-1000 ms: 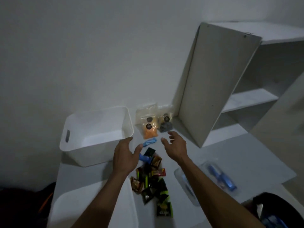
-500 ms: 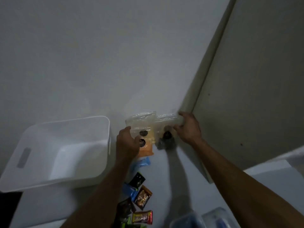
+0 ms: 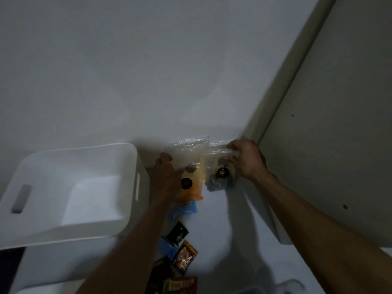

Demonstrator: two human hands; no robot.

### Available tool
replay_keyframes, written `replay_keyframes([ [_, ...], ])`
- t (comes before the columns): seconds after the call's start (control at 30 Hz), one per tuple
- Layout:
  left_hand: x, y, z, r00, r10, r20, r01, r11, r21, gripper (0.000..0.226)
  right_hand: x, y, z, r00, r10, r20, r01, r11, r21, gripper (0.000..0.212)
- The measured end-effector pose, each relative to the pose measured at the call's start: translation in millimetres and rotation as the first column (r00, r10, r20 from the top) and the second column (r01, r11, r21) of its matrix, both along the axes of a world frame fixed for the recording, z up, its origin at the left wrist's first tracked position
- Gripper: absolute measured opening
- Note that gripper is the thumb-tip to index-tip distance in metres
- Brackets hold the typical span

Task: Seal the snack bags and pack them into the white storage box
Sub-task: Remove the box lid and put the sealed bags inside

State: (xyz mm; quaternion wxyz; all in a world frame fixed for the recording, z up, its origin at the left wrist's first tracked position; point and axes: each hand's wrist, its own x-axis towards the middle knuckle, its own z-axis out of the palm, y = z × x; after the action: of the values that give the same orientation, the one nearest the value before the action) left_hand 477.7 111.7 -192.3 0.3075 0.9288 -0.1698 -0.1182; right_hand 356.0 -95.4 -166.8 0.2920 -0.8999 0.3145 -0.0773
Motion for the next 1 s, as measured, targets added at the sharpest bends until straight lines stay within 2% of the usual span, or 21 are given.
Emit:
replay_keyframes([
  [0.07,-3,1,2,1.0,0.017,-0.021,-0.018,1.0,-0.024,0.042,1,0,3,1.0,0.017,-0.01,-0.017,1.0,-0.026,0.024],
  [0.13,-3,3,-1,1.0,0.002,0.014,-0.001,1.0,-0.014,0.03,1,1,7,0.999,0.04,-0.026,-0.042,0.998,-0.057,0.013],
  [0.23,-5,12,0,0.983,-0.162,0.092,0.155,0.985,0.081,0.014,-1,3,12,0.994,0.105,-0.035,-0.109,0.988,-0.106,0.008],
  [0.4,-11,31,27,0.957,-0.219,0.191,0.206,0.975,0.085,0.018,-7,11,36,0.987,0.156,-0.043,-0.158,0.987,-0.043,0.008],
  [0.53,-15,51,71,0.946,-0.174,0.274,0.208,0.973,-0.098,0.025,-15,24,84,0.986,0.163,0.018,-0.162,0.986,-0.042,0.014],
  [0.73,-6,93,167,0.913,-0.108,0.394,0.213,0.948,-0.235,0.013,-23,69,190,0.974,0.177,0.142,-0.151,0.973,-0.176,0.021],
  [0.83,-1,131,210,0.918,-0.051,0.394,0.173,0.944,-0.281,0.011,-29,106,232,0.968,0.176,0.179,-0.135,0.966,-0.221,0.022],
  [1.0,8,211,243,0.945,0.059,0.322,0.071,0.923,-0.379,0.01,-29,176,265,0.952,0.188,0.241,-0.147,0.973,-0.179,0.023],
])
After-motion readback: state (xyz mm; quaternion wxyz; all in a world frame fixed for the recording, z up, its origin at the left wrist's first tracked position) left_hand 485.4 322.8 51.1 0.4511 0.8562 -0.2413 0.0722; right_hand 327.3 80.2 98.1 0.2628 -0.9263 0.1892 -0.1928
